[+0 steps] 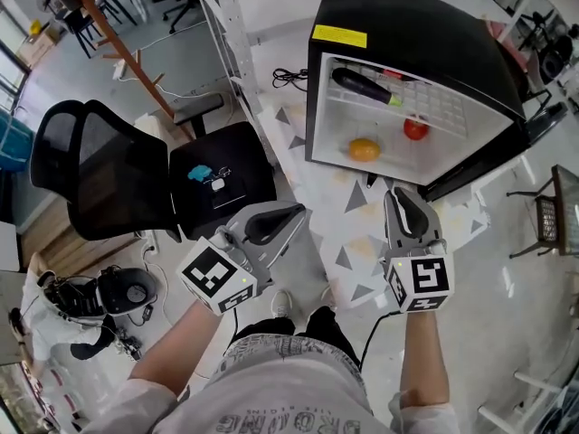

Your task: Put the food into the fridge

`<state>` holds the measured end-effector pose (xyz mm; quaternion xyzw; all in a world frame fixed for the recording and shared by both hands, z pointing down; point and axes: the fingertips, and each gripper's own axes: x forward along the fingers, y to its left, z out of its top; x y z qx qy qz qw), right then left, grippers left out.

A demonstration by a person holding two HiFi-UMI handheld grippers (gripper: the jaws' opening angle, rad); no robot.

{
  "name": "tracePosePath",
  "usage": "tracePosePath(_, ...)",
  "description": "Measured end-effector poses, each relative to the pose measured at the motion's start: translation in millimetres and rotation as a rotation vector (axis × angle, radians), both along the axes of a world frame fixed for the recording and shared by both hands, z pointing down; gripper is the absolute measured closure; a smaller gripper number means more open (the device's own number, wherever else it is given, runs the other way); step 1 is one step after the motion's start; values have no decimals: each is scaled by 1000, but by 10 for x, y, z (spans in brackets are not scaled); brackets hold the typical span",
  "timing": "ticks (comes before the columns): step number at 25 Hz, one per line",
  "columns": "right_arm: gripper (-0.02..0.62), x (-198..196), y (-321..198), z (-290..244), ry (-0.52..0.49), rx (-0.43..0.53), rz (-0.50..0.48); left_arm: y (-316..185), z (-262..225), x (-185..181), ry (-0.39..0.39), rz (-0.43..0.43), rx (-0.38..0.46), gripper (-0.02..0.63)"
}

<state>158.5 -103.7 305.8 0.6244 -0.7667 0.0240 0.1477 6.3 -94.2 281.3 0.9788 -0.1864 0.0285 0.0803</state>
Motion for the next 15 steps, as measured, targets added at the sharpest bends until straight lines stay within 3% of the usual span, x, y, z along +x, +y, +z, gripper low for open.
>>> tracePosePath(15, 578, -232, 452, -192, -52, 43, 11, 243, -143, -145, 9, 19, 25, 601)
